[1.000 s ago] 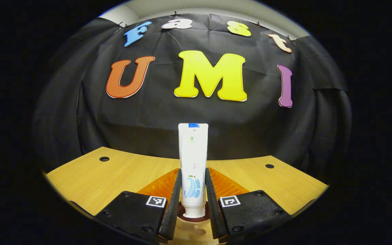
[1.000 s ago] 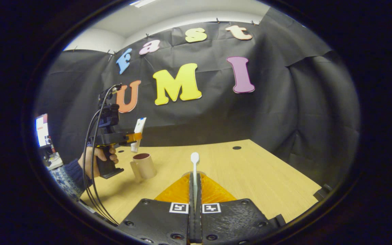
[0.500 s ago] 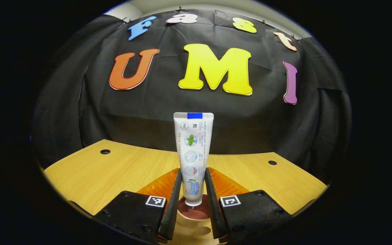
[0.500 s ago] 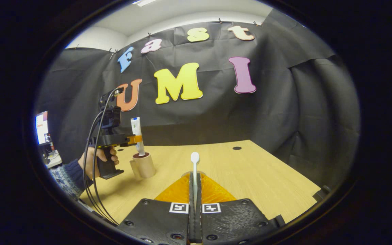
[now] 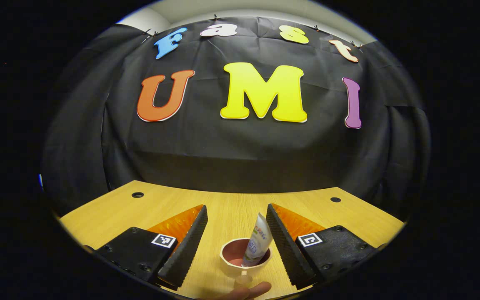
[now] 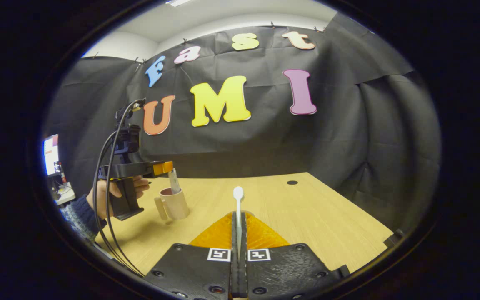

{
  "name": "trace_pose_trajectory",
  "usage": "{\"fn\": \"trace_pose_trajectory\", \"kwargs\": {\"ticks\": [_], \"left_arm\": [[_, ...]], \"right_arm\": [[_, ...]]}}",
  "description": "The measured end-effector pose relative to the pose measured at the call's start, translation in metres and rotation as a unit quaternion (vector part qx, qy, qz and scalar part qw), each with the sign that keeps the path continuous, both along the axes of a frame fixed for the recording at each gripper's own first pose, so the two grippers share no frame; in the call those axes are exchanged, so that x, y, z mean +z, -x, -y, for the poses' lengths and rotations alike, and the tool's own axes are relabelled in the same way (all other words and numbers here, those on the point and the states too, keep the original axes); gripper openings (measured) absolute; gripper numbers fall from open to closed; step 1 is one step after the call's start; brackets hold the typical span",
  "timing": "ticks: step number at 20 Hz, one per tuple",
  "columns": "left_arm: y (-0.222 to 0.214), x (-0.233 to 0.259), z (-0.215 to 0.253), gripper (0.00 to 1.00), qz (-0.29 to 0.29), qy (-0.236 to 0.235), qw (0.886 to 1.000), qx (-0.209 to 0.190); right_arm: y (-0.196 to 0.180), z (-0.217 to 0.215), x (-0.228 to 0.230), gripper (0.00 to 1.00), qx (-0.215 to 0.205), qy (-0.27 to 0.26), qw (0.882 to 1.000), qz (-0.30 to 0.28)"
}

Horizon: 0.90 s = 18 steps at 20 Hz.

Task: Put the toothbrush and toothpaste on the desktop into the cup, then pick up the cup and place it on the coaster on the desktop.

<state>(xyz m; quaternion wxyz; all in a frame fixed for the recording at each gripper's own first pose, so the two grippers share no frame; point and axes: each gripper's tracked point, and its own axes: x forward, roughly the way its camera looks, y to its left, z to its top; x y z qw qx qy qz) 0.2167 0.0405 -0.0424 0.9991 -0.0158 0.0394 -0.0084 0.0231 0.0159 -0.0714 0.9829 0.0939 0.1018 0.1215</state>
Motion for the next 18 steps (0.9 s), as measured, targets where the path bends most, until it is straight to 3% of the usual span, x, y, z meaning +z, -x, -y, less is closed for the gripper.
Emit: {"fn": "trace_pose_trajectory", "kwargs": {"ticks": [8,18], "left_arm": [[0.054,-0.012,-0.02,0.91,0.006,-0.044,0.999,0.007],[0.142,-0.03,-0.07,0.91,0.003,0.002,1.0,0.02]], "right_arm": [[-0.046,-0.072,0.061,0.0,0.03,-0.015,0.999,0.038],[-0.113,-0.187,0.101,0.0,0.074,-0.025,0.995,0.058]]}}
